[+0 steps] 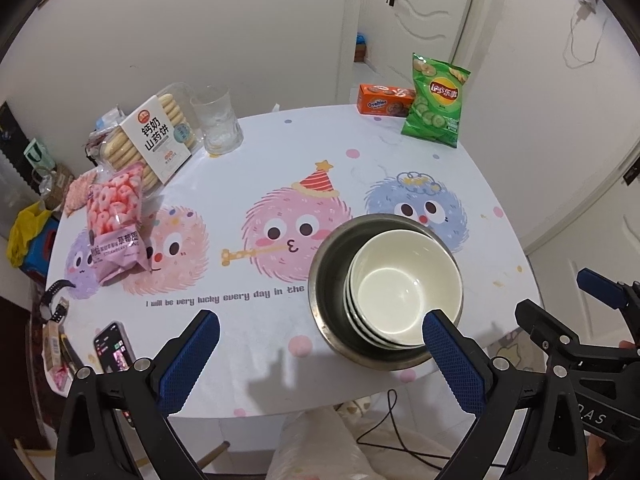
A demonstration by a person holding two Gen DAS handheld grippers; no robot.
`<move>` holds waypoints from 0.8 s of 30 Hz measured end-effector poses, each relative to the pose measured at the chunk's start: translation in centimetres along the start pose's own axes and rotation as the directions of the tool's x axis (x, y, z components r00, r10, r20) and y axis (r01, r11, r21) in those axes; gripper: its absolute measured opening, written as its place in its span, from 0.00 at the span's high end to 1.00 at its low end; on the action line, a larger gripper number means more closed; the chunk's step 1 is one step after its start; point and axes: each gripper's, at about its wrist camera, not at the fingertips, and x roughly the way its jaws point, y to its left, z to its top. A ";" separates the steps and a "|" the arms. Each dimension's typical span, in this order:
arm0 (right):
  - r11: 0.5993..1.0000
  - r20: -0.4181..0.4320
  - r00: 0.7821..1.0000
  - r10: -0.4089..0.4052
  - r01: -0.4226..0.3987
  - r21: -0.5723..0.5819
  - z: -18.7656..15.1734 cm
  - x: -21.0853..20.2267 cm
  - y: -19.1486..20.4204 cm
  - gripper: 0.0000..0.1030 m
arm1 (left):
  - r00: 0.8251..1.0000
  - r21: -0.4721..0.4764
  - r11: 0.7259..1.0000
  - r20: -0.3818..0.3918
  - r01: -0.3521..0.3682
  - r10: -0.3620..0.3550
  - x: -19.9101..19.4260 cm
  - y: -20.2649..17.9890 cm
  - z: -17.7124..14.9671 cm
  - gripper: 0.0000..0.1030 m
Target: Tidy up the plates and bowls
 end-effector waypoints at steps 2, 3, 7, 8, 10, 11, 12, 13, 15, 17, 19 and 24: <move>1.000 0.000 1.000 -0.005 0.005 0.003 0.0 0.0 0.0 0.12 | 1.000 0.000 1.000 0.001 0.000 0.000 0.0 0.0 0.0 0.00; 1.000 -0.002 1.000 -0.004 0.004 0.006 -0.1 0.0 -0.1 0.12 | 1.000 0.000 1.000 0.001 0.001 -0.001 0.0 0.0 0.0 0.00; 1.000 -0.015 1.000 -0.005 0.005 0.013 -0.1 0.2 -0.1 0.12 | 1.000 -0.001 1.000 -0.003 -0.002 0.002 0.0 0.0 0.0 0.00; 1.000 -0.016 1.000 -0.004 0.004 0.016 -0.1 0.1 -0.2 0.12 | 1.000 -0.002 1.000 -0.006 -0.003 0.003 0.0 0.0 0.0 0.00; 1.000 -0.014 1.000 -0.007 0.007 0.021 -0.1 0.1 -0.3 0.12 | 1.000 -0.005 1.000 -0.011 -0.002 0.002 0.1 0.0 0.0 0.00; 1.000 -0.013 1.000 -0.009 0.009 0.022 -0.1 0.1 -0.3 0.12 | 1.000 -0.006 1.000 -0.012 -0.002 0.002 0.1 0.0 0.0 0.00; 1.000 -0.014 1.000 -0.010 0.010 0.023 -0.1 0.1 -0.3 0.12 | 1.000 -0.008 1.000 -0.014 -0.002 0.002 0.1 0.1 -0.1 0.00; 1.000 -0.015 1.000 -0.008 0.009 0.023 -0.1 0.1 -0.3 0.12 | 1.000 -0.009 1.000 -0.016 -0.001 0.000 0.2 0.1 -0.1 0.00; 1.000 -0.019 1.000 -0.010 0.011 0.025 -0.2 0.1 -0.2 0.12 | 1.000 -0.011 1.000 -0.018 0.002 -0.002 0.2 0.2 -0.1 0.00; 1.000 -0.021 1.000 -0.011 0.012 0.029 -0.2 0.2 -0.3 0.12 | 1.000 -0.011 1.000 -0.018 0.002 -0.002 0.2 0.2 -0.2 0.00; 0.999 -0.021 1.000 -0.011 0.012 0.030 -0.3 0.2 -0.3 0.12 | 1.000 -0.013 1.000 -0.018 0.001 -0.001 0.2 0.2 -0.1 0.00; 0.999 -0.021 1.000 -0.017 0.018 0.041 -0.4 0.3 -0.4 0.12 | 1.000 -0.013 1.000 -0.017 -0.002 0.001 0.3 0.2 -0.2 0.00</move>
